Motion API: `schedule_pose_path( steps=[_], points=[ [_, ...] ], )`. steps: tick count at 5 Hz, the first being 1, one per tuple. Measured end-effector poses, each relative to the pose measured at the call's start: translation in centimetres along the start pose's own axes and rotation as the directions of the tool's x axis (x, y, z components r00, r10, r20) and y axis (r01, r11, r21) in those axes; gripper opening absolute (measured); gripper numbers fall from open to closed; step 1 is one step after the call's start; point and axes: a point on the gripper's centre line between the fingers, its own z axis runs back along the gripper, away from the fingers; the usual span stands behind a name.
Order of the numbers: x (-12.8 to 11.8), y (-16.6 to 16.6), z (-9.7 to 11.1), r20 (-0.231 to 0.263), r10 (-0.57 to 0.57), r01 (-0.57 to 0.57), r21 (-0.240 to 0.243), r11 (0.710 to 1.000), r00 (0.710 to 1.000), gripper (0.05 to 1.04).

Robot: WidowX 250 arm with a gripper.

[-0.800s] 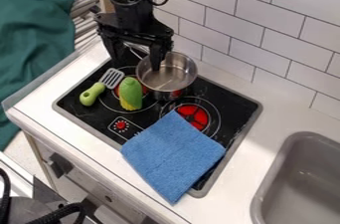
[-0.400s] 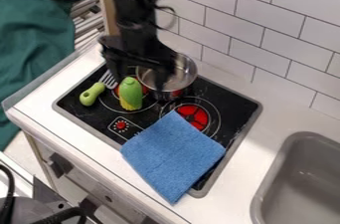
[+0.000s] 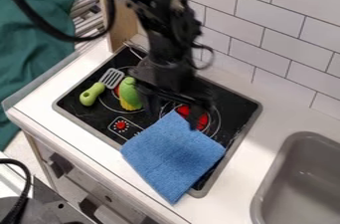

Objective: Pick up the blue cloth and wipe the stove on the right

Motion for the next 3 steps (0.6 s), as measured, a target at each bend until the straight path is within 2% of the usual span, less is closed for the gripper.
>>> schedule_pose_path(
  steps=[2, 3],
  points=[
    [-1.0, 0.0, -5.6, -0.163, -0.033, 0.03, -0.022, 0.999, 0.986, 1.001],
    [-1.1, 1.2, -6.7, -0.217, -0.021, 0.02, -0.006, 1.0, 0.976, 0.999]
  ],
)
